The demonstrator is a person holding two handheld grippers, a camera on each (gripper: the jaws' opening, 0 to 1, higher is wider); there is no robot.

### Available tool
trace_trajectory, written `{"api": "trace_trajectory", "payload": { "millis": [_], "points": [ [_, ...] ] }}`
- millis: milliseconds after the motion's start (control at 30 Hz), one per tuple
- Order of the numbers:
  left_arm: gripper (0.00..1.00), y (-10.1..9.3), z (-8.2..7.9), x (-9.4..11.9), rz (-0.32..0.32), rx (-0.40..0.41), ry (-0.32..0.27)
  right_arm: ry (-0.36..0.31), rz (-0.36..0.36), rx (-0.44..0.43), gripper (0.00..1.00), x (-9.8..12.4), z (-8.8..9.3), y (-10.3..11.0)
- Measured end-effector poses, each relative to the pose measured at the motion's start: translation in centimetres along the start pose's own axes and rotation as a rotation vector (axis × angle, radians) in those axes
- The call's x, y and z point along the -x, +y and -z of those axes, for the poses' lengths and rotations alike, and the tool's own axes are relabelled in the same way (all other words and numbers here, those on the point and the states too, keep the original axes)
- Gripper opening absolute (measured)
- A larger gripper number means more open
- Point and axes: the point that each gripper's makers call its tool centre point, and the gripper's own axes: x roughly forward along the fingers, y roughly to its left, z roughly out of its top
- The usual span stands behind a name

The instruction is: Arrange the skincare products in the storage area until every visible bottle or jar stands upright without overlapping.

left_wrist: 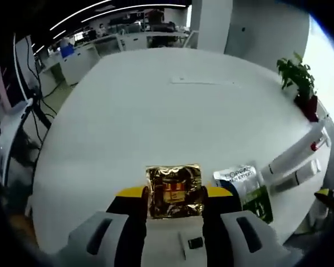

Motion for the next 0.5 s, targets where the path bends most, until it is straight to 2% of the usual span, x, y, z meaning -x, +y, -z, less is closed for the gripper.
{"api": "trace_trajectory", "payload": {
  "millis": [100, 333, 500],
  "points": [
    [0.39, 0.1, -0.3, 0.2, 0.008, 0.000, -0.011, -0.003, -0.002, 0.009, 0.90, 0.0, -0.1, 0.1],
    [0.39, -0.3, 0.8, 2.7, 0.024, -0.024, -0.025, -0.015, 0.000, 0.020, 0.90, 0.3, -0.4, 0.3],
    [0.39, -0.3, 1.4, 3.2, 0.026, -0.030, -0.026, -0.030, -0.017, 0.003, 0.90, 0.3, -0.7, 0.5]
  ]
}}
